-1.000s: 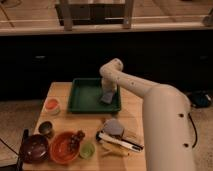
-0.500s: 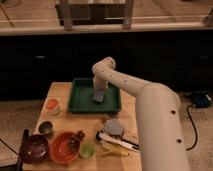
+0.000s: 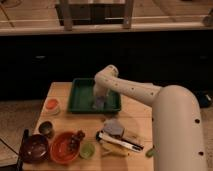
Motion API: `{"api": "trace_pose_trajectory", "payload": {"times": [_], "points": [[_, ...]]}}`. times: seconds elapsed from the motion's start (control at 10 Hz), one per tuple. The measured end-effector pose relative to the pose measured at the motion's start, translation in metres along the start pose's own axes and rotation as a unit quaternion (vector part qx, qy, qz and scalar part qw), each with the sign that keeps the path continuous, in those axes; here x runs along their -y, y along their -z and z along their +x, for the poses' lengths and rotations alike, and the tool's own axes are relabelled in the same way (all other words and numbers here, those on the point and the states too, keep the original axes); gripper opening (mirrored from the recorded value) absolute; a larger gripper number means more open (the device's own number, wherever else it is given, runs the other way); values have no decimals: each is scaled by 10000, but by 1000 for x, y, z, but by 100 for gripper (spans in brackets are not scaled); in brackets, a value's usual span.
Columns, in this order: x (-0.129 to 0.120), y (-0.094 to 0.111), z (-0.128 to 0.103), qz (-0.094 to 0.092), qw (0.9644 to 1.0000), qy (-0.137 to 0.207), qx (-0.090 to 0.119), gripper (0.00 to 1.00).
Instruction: Wipe tray with sponge
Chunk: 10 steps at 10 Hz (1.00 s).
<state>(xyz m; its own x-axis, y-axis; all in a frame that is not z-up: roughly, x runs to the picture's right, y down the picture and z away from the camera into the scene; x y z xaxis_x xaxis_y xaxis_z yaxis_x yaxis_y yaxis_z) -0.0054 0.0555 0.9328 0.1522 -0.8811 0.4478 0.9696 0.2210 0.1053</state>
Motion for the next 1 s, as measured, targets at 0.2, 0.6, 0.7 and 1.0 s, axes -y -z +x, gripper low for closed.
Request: {"api": "trace_pose_trajectory", "payload": {"times": [0.2,0.6,0.7,1.0], "points": [[-32,1,7,-219,9996,-171,-25,2],[-46,-12,49,-651,9975,-279,-57,2],[-43,-14,58,-673,9974,-258,-90,2],[4,-13,69,-376,9991,-50,-175,2]]}}
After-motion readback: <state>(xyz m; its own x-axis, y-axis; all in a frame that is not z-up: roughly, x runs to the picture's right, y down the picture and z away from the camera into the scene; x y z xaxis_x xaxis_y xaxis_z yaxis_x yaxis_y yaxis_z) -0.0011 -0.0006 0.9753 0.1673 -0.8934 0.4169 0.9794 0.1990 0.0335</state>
